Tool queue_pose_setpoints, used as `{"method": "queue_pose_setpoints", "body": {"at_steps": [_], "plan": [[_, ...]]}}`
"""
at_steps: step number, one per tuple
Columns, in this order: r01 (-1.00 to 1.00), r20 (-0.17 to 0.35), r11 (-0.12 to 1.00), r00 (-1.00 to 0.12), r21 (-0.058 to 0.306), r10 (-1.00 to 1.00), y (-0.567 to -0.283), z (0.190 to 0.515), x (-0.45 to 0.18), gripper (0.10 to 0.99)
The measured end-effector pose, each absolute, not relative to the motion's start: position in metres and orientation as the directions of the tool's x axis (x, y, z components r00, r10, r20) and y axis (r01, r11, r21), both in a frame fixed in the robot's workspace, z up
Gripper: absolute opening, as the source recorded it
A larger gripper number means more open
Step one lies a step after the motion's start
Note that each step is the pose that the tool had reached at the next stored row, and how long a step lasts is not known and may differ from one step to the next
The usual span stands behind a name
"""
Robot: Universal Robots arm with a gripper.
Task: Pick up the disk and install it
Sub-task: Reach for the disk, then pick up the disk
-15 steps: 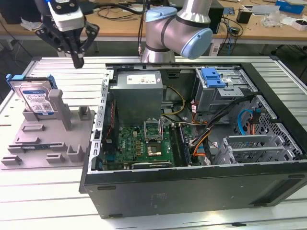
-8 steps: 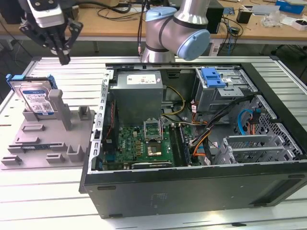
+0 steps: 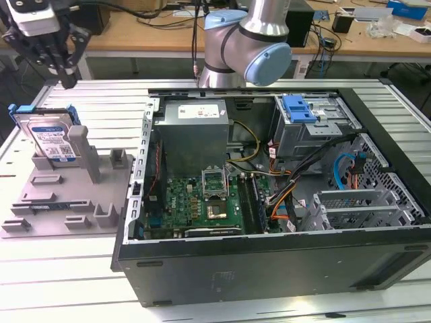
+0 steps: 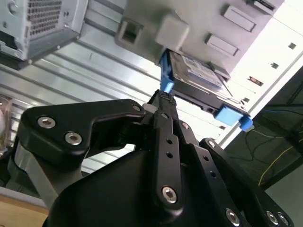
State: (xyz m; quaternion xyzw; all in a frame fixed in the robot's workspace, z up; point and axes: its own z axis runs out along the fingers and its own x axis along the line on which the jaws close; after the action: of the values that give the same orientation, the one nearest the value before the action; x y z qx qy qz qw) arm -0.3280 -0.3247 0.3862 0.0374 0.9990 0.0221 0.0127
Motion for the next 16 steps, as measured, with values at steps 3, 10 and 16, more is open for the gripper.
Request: {"method": "queue_pose_setpoints", "body": {"at_steps": [3, 10, 16], "plan": [[0.074, -0.024, 0.996, -0.997, 0.045, 0.075, -0.320, 0.385, -0.349, 0.106], [0.074, -0.024, 0.996, -0.997, 0.045, 0.075, -0.313, 0.384, -0.370, 0.106], [0.074, -0.023, 0.996, -0.997, 0.051, 0.075, -0.313, 0.384, -0.370, 0.106]]}}
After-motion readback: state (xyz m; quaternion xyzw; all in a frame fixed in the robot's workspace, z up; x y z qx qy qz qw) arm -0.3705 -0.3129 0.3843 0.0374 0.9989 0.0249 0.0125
